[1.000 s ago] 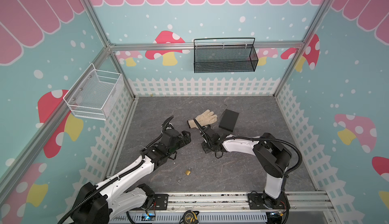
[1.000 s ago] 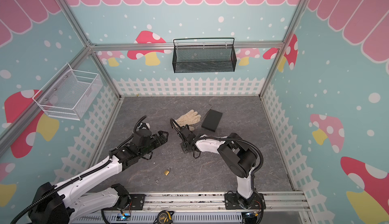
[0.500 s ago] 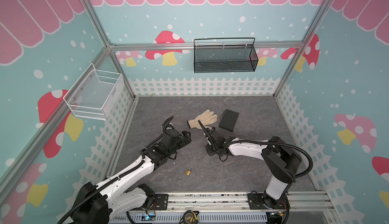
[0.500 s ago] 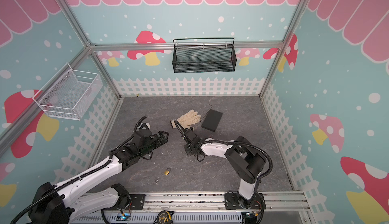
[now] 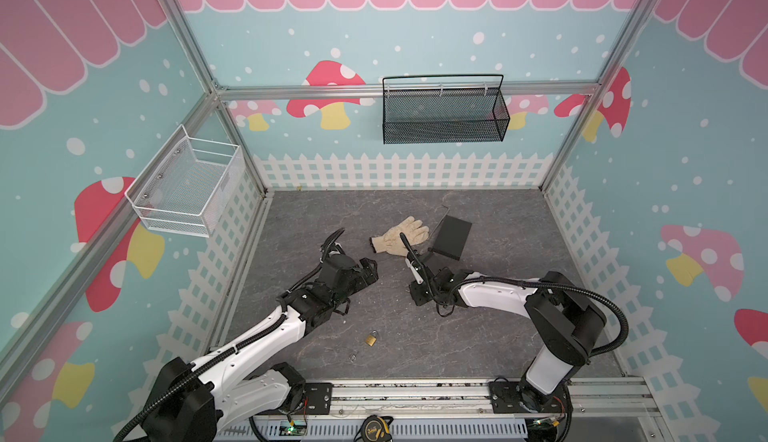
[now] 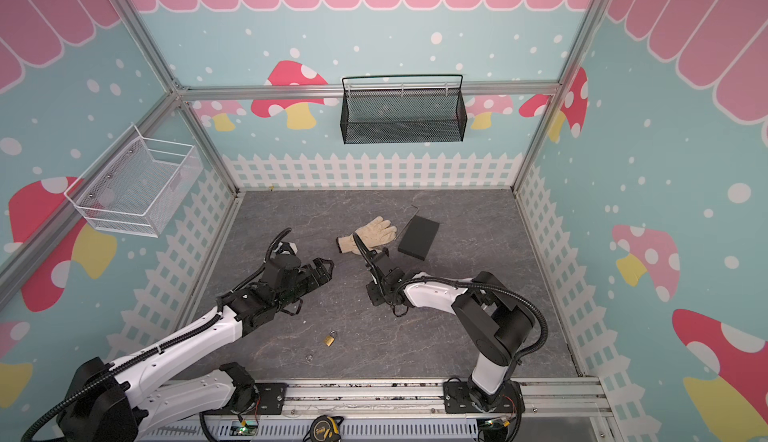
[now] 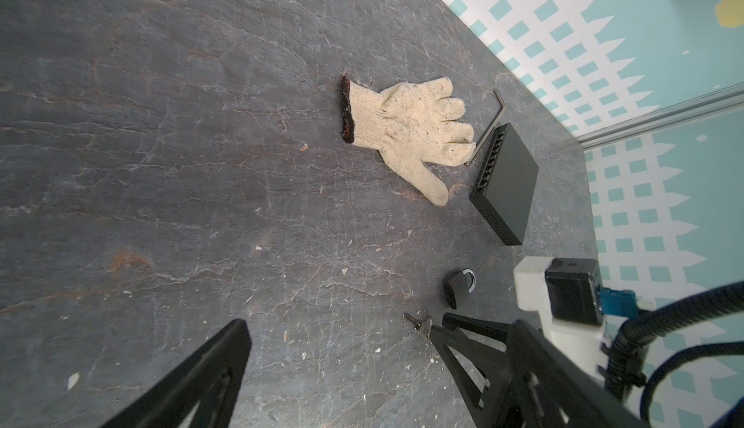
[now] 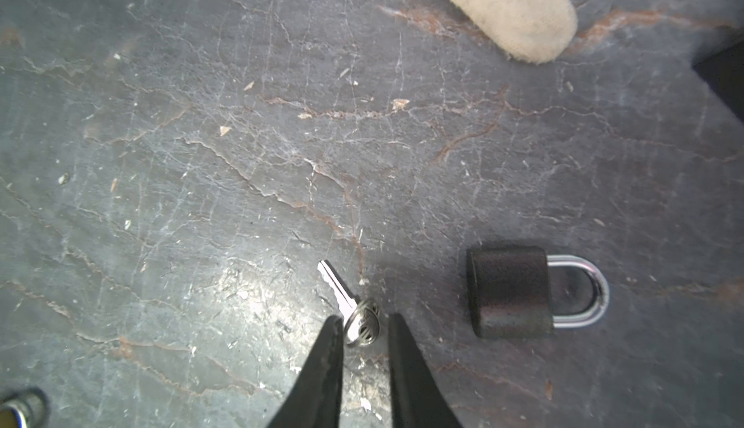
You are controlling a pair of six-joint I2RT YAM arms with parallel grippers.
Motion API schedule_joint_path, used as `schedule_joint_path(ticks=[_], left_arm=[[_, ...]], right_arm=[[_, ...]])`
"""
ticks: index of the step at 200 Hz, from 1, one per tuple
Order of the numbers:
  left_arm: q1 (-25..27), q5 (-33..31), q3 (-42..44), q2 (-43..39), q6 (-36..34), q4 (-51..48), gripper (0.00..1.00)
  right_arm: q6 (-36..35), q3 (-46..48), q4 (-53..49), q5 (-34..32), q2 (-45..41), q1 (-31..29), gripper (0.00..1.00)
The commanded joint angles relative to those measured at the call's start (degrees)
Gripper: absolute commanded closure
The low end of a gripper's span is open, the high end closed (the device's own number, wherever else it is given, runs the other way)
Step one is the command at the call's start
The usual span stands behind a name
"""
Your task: Unlock with the key
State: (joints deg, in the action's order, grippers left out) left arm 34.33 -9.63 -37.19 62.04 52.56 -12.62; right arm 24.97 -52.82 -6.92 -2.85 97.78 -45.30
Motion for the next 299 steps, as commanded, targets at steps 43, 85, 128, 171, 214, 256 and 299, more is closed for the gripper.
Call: schedule_joint_path(ticks=[43, 85, 128, 171, 214, 256, 299], left_arm=[[0.44, -0.64, -1.22, 0.32, 1.5, -0.61, 0.0], [0.43, -0.47, -1.23, 0.67, 1.59, -0.67, 0.0], [0.45, -0.61, -1.31, 0.79, 1.66, -0.51, 0.0], [0.51, -0.15, -1.66, 1.35, 1.72, -0.03, 0.0], [0.74, -0.2, -1.48, 1.31, 1.76, 0.01, 0.0], [0.72, -0.03, -1.83, 2.03, 1.82, 0.1, 0.0], [0.81, 0.23, -1.77, 2.21, 1.85, 0.23, 0.0]], right_arm=[[0.58, -1.02, -0.08, 0.61, 2.42, 0.3, 0.75], [0.8, -1.15, -0.98, -0.9, 2.96, 0.37, 0.75], [0.43, -0.06, -0.03, 0.7, 1.16, 0.3, 0.7], [1.04, -0.69, -0.1, -0.22, 3.12, 0.3, 0.71], [0.21, -0.36, -0.62, -2.5, 3.52, 0.3, 0.75], [0.14, 0.24, -0.39, -2.27, 3.78, 0.39, 0.77], [0.52, 0.66, 0.06, -2.16, 4.09, 0.39, 0.79]])
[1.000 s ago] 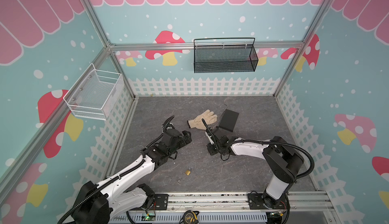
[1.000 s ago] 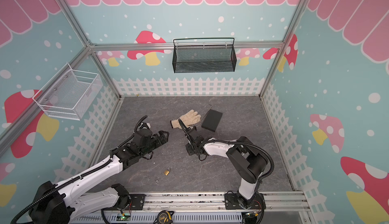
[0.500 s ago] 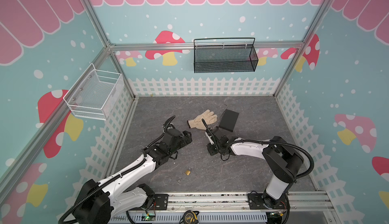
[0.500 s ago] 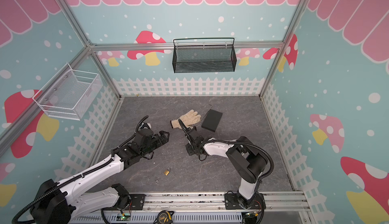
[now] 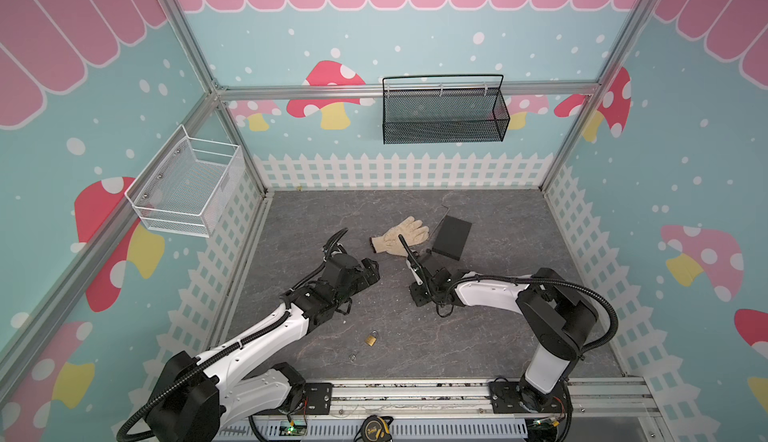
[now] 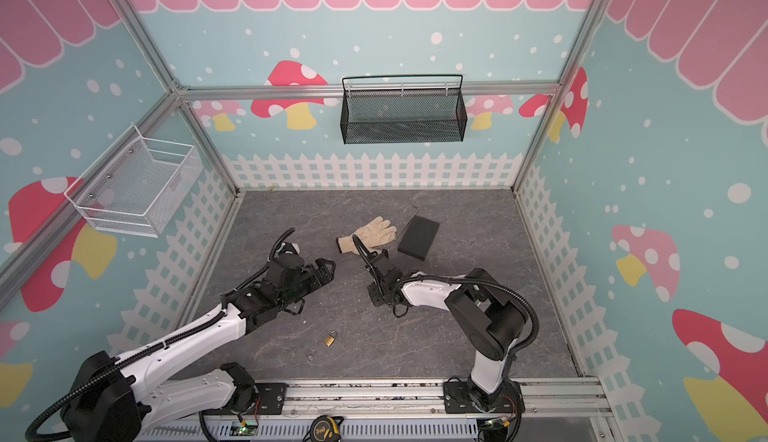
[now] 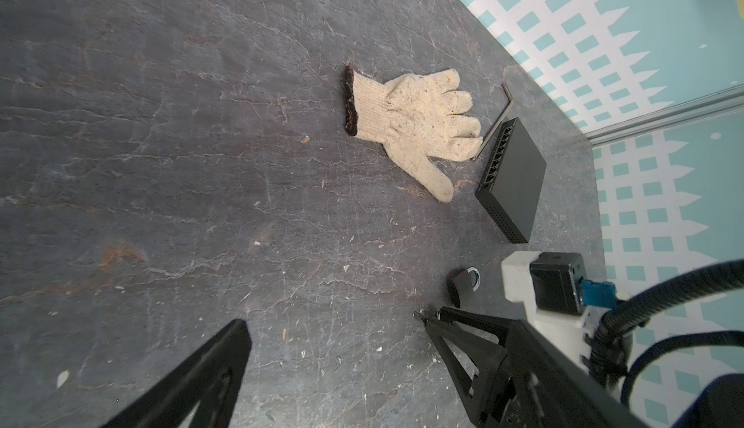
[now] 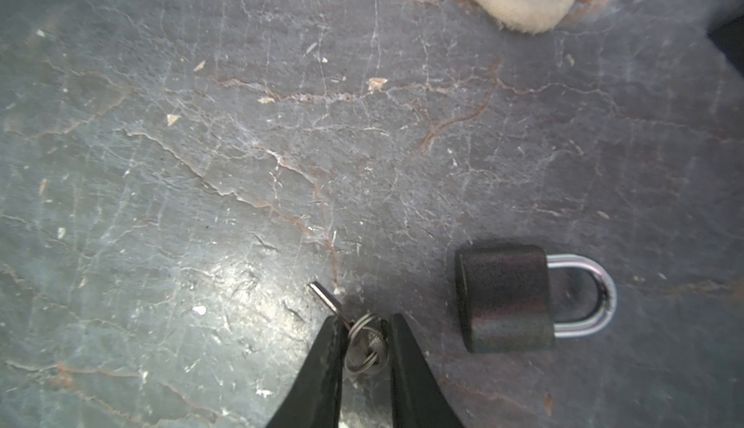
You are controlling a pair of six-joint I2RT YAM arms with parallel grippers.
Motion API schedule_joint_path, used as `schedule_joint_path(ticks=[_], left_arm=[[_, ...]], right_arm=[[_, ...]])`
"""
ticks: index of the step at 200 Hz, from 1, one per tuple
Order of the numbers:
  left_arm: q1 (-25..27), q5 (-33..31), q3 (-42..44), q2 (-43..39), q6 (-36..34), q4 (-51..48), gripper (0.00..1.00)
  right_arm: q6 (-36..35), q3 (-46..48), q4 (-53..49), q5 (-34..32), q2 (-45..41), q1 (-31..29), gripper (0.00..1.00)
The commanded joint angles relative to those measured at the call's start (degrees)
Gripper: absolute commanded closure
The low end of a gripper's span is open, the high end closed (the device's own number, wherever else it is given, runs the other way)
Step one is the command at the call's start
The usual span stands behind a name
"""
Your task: Unlock with the key
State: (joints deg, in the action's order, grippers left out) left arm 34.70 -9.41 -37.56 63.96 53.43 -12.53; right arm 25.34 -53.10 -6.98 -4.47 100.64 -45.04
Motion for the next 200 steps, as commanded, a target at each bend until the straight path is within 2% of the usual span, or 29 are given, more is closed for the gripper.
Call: schedule_joint_path(ticks=[1, 75, 119, 167, 200], left_arm=[[0.45, 0.01, -1.39, 0.28, 0.98, 0.14, 0.0], [0.51, 0.15, -1.4, -0.06, 1.31, 0.23, 0.0], [0.62, 0.54, -1.37, -0.58, 2.21, 0.37, 0.0], [0.89, 3.13, -0.34, -2.07, 5.97, 4.4, 0.0], [2.3, 3.09, -0.67, -2.03, 3.18, 7.0, 0.01]], right_arm=[[0.15, 0.92, 0.13, -0.54, 1.23, 0.12, 0.79], [0.47, 2.66, 1.63, -0.8, -1.87, 0.56, 0.91], [0.74, 4.15, 3.73, 1.33, -4.16, 1.35, 1.0], [0.71, 5.55, 6.67, 3.83, -9.79, 1.88, 1.0], [1.89, 5.12, 6.98, 6.83, -15.04, 3.41, 1.0]])
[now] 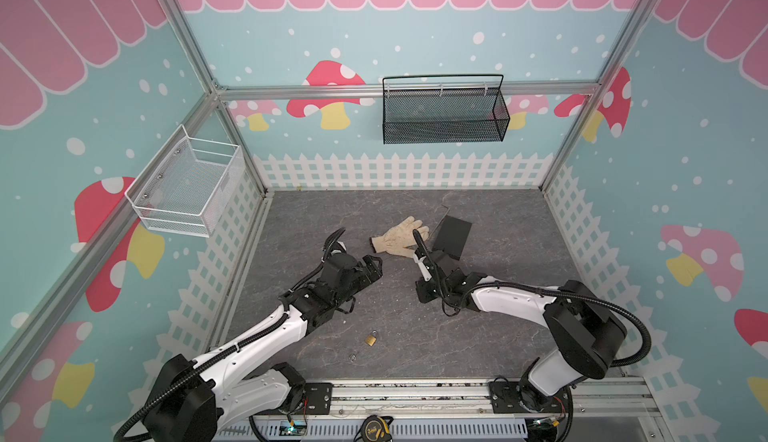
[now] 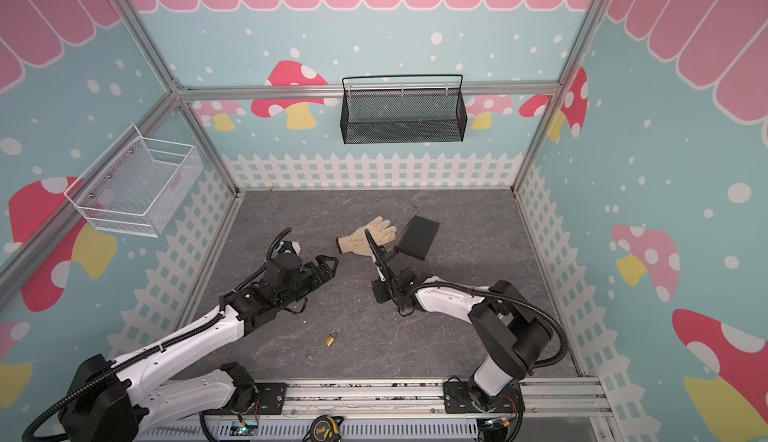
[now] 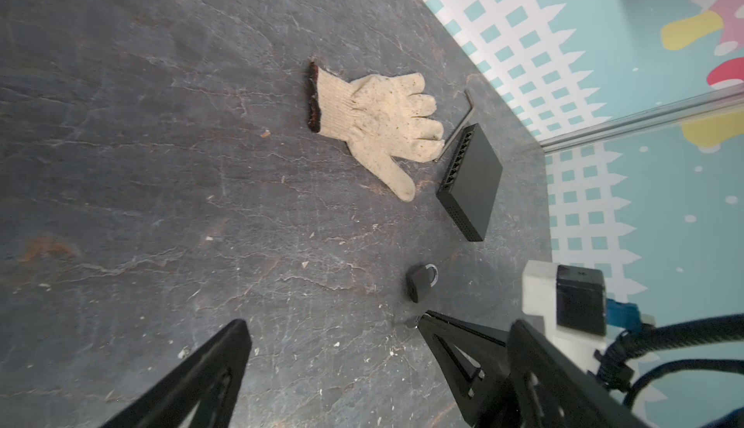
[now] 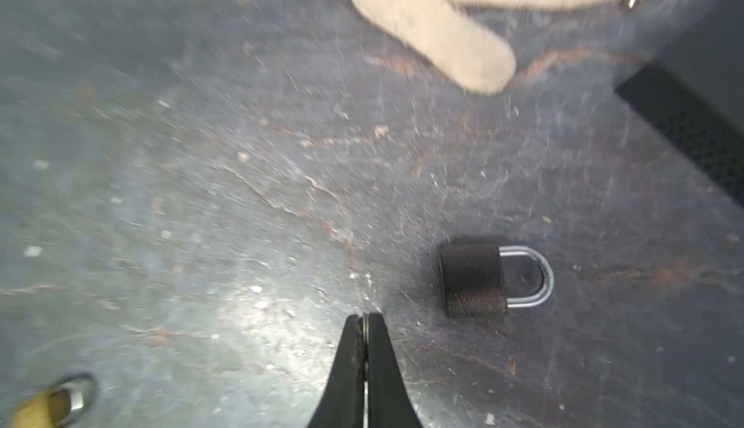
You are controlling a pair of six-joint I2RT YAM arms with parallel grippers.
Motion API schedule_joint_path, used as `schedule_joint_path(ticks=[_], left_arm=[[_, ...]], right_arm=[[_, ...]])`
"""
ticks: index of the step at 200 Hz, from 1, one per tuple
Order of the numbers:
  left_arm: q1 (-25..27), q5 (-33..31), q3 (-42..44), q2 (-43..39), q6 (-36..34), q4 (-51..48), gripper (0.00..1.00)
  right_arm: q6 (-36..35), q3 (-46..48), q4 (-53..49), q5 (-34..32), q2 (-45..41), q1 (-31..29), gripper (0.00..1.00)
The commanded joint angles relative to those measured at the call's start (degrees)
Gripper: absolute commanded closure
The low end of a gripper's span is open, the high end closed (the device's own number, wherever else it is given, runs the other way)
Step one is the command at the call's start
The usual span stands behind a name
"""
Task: Unlock with the key
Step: 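Raise the key ring with the right gripper while the left gripper approaches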
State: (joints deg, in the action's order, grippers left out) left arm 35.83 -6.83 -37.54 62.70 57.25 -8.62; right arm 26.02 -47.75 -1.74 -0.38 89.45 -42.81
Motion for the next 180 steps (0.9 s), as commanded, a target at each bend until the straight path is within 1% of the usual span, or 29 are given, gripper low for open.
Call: schedule_joint_path(ticks=[1, 9, 21, 32, 57, 87, 121, 139, 170, 180], left_arm=[[1.21, 0.5, -0.69, -0.75, -0.78, 3.18, 0.01], [1.39, 0.7, -0.69, -0.74, -1.7, 4.14, 0.02], [1.67, 1.82, -0.53, -0.61, -3.95, 6.86, 0.06], [2.1, 2.86, -0.35, -0.52, -6.1, 9.58, 0.07], [3.29, 5.07, 0.53, -0.37, -13.44, 16.68, 0.1], [4.2, 9.53, 0.88, 0.42, -22.73, 24.87, 0.14], [4.37, 14.37, 0.95, 1.98, -30.24, 32.17, 0.21], [4.49, 16.18, 0.74, 2.68, -33.71, 34.26, 0.25], [4.83, 18.81, -0.57, 4.15, -39.13, 36.38, 0.36], [5.35, 19.06, -0.86, 4.57, -40.83, 37.18, 0.39]], right_arm=[[1.22, -0.28, 1.74, 2.79, -4.11, 1.25, 1.0], [1.56, -0.78, 1.32, 3.61, -5.48, 1.76, 1.0], [1.95, -1.9, 0.28, 4.7, -7.45, 2.51, 1.0], [2.35, -2.96, -0.65, 5.84, -9.23, 3.27, 1.0], [2.61, -6.29, -3.66, 9.77, -12.23, 5.46, 1.0], [2.28, -10.99, -8.36, 13.99, -13.97, 7.29, 1.0], [1.35, -16.48, -13.76, 14.98, -15.46, 7.99, 1.0], [1.14, -18.94, -16.22, 15.09, -15.98, 8.01, 1.0], [1.99, -21.79, -18.33, 16.0, -16.67, 8.14, 1.0], [2.31, -22.45, -18.79, 16.14, -16.83, 8.18, 1.0]])
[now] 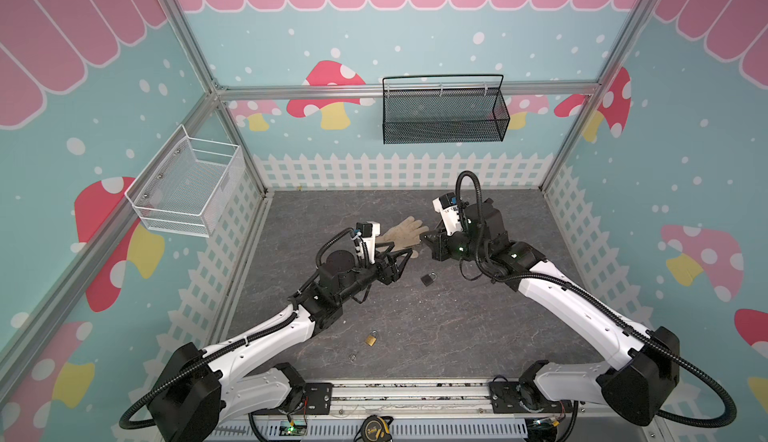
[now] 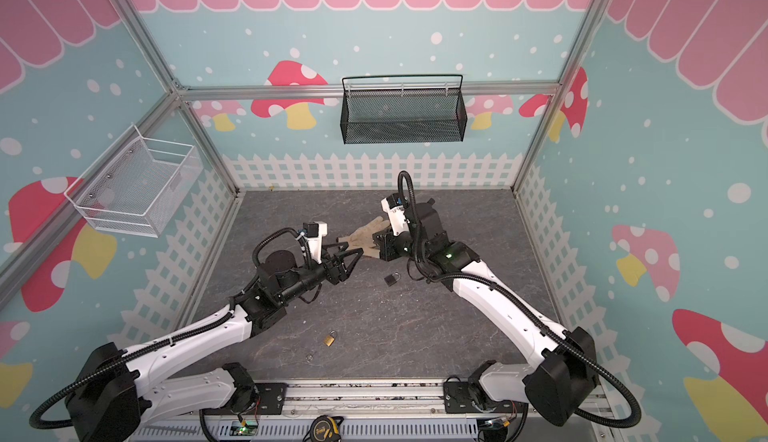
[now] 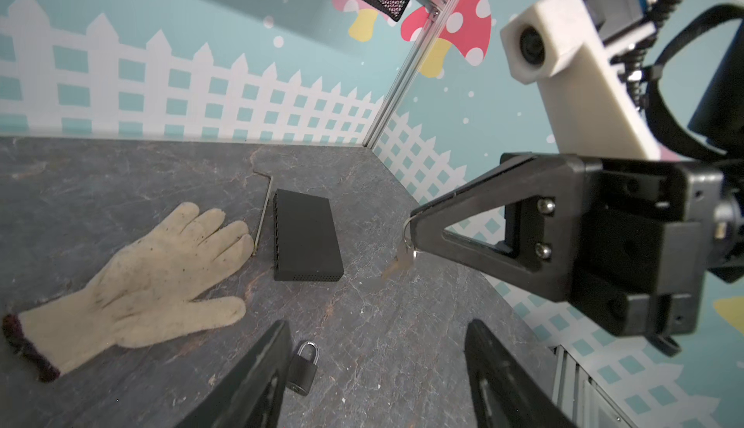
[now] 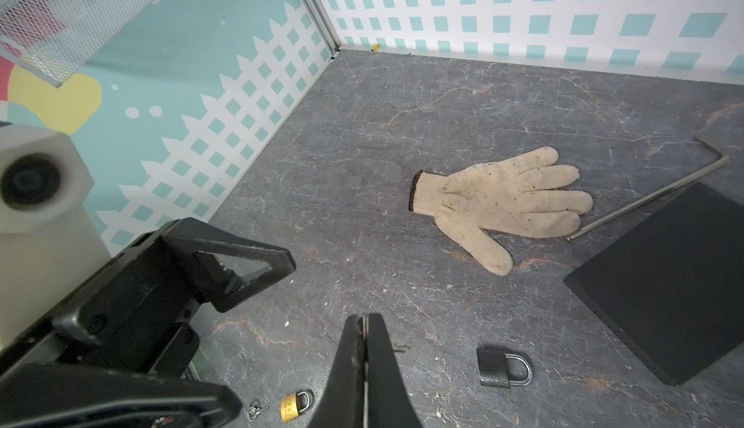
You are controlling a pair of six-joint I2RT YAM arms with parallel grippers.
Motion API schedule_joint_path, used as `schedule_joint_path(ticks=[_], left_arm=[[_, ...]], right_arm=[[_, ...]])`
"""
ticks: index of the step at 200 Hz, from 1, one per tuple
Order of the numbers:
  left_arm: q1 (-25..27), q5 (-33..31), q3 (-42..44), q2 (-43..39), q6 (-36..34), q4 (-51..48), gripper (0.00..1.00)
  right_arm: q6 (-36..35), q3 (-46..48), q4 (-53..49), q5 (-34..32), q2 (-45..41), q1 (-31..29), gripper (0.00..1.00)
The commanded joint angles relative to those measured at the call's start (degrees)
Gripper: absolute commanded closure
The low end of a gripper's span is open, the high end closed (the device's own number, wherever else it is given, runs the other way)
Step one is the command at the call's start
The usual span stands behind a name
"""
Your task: Unlock with the key
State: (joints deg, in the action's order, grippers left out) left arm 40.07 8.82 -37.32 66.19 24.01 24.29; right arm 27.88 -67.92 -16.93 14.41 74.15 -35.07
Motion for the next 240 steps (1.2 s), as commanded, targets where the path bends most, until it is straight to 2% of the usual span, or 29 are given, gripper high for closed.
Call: schedule_joint_path(ticks=[1, 64, 118, 187, 240], left_arm=[[1.21, 3.36, -1.08, 1.15, -7.76, 4.4, 0.39], [4.66, -1.38, -5.03, 7.02, -14.84, 7.66, 0.48], [4.79, -2.33, -8.02, 11.36, -14.87, 9.77, 0.59], [4.75, -1.2, -7.5, 12.79, -14.57, 9.38, 0.81], [4.75, -0.06, -8.28, 13.65, -14.51, 9.54, 0.89]], right_arm=[[0.48, -2.33, -3.62, 1.42, -1.58, 0.4, 1.0], [1.8, -3.65, -3.29, 3.51, -2.25, 0.39, 1.0], [2.48, -3.86, -2.58, 4.54, -2.81, 0.44, 1.0], [3.32, -3.8, -1.88, 3.63, -3.84, 0.52, 1.0], [3.44, -3.33, -1.61, 3.72, -3.84, 0.78, 1.0]])
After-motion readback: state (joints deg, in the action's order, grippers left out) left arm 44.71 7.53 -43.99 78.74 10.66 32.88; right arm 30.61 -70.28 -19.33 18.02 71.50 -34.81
